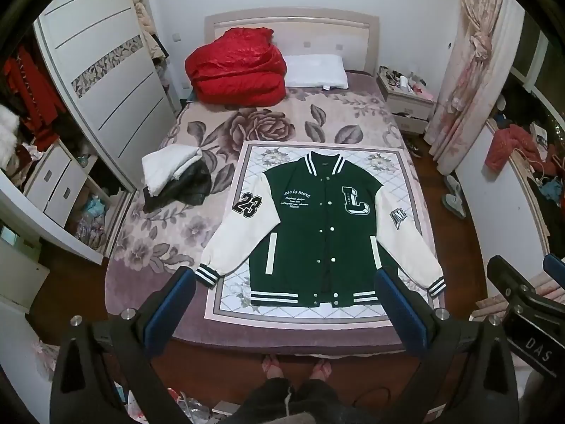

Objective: Fold large clothes

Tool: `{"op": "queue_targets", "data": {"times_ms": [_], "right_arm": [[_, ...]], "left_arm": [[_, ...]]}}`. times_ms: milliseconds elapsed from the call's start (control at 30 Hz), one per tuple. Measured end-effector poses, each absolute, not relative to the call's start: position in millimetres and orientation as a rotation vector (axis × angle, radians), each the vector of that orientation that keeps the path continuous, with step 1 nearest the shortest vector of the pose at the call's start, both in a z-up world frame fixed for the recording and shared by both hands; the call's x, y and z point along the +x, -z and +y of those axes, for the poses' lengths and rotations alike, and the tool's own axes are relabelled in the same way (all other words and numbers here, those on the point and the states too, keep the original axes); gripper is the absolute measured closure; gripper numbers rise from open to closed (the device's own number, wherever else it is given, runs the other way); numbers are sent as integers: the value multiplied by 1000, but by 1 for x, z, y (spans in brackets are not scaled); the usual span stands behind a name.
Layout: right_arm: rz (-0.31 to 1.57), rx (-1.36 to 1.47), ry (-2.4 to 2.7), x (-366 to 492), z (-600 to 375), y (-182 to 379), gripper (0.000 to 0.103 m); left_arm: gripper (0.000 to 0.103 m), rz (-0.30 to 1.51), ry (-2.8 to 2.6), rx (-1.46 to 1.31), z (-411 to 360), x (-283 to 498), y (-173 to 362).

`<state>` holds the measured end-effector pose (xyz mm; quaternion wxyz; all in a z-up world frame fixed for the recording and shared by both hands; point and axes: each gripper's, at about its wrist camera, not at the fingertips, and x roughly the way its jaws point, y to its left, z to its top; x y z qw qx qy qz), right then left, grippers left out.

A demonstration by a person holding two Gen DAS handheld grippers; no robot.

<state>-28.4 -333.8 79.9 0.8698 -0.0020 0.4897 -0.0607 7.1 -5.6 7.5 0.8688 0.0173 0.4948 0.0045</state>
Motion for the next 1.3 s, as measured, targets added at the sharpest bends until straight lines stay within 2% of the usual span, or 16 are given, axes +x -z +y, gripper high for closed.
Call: {"op": "queue_targets", "data": {"times_ms": [1300], "right_arm": [[981,-18,136,-36,-336,-104,0]], "left_arm": [[0,984,29,10,-22,7,-36]]}}
